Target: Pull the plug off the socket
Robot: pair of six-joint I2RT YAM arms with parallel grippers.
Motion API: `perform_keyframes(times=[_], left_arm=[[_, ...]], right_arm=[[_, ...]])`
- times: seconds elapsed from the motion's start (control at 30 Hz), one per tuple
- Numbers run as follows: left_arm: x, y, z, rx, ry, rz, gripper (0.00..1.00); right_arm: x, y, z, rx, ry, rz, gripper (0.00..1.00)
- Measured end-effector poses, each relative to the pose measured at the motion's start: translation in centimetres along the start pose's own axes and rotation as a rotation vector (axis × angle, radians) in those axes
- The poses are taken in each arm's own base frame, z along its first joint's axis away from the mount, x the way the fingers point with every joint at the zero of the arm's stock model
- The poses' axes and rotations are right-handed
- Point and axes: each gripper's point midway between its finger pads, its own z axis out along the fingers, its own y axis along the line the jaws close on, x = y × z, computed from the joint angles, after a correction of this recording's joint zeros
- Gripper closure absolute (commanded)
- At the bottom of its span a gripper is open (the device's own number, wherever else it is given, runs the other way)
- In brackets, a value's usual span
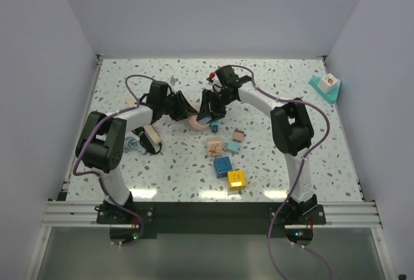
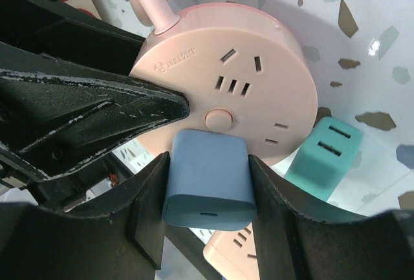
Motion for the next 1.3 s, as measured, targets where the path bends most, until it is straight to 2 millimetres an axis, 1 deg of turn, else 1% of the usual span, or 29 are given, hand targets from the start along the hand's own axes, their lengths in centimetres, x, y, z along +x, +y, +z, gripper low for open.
perform_keyframes(times=[0.13,0.27,0.37,0.4,0.47,0.5,0.6,0.63,0.7,0.77,0.83,0.93,1.0,1.1,1.17,1.2,1.23,1.3], left_arm=[[0.2,-0.8,0.0,0.031,0.013,-0.001,1.00],[-0.2,-2.3,0.0,0.077,0.005,0.014,1.00],[-0.6,-3.1,-0.1,0.102,-0.007,0.025,1.00],[-0.7,-2.3,-0.1,0.068,-0.018,0.044,1.00],[-0.6,0.8,-0.1,-0.029,-0.018,0.010,1.00],[-0.8,1.3,-0.2,-0.034,-0.015,-0.006,1.00],[-1.7,1.9,-0.6,-0.050,-0.038,-0.012,1.00],[-1.7,1.9,-0.6,-0.050,-0.039,-0.012,1.00],[-1.8,1.9,-0.6,-0.052,-0.041,-0.008,1.00],[-1.8,1.8,-0.6,-0.053,-0.040,-0.007,1.00],[-1.9,1.8,-0.7,-0.054,-0.041,-0.007,1.00],[-2.1,2.0,-0.9,-0.057,-0.043,-0.009,1.00],[-2.6,2.4,-1.3,-0.065,-0.053,-0.015,1.00],[-4.0,3.7,-2.4,-0.092,-0.082,-0.032,1.00],[-5.1,5.0,-3.4,-0.120,-0.113,-0.051,1.00],[-5.6,5.7,-3.9,-0.132,-0.131,-0.059,1.00],[-6.0,6.2,-4.4,-0.144,-0.144,-0.066,1.00],[-6.3,7.1,-5.1,-0.166,-0.164,-0.080,1.00]], right_arm=[[0.1,-0.1,-1.1,0.035,-0.023,-0.008,1.00],[-0.4,0.0,-2.7,0.087,-0.072,-0.032,1.00],[-0.7,0.2,-3.8,0.109,-0.102,-0.049,1.00],[-0.7,0.1,-4.4,0.121,-0.110,-0.053,1.00],[-1.1,-0.2,-6.6,0.137,-0.139,-0.047,1.00],[-1.7,-0.3,-7.9,0.140,-0.167,-0.047,1.00],[-2.9,-0.5,-10.7,0.136,-0.233,-0.052,1.00],[-3.0,-0.4,-11.3,0.136,-0.244,-0.057,1.00],[-3.0,-0.3,-11.8,0.136,-0.248,-0.064,1.00],[-2.6,-0.3,-11.7,0.147,-0.240,-0.068,1.00],[-2.1,-0.9,-11.3,0.166,-0.227,-0.061,1.00],[-0.9,-2.6,-10.5,0.213,-0.190,-0.033,1.00],[0.0,-4.0,-9.8,0.239,-0.160,-0.008,1.00],[1.7,-5.8,-8.5,0.261,-0.108,0.026,1.00],[2.8,-6.7,-7.8,0.271,-0.070,0.047,0.97],[3.2,-6.9,-7.5,0.269,-0.055,0.051,0.96],[3.6,-7.1,-7.2,0.267,-0.040,0.055,0.92],[4.3,-7.2,-6.6,0.264,-0.012,0.050,0.87]])
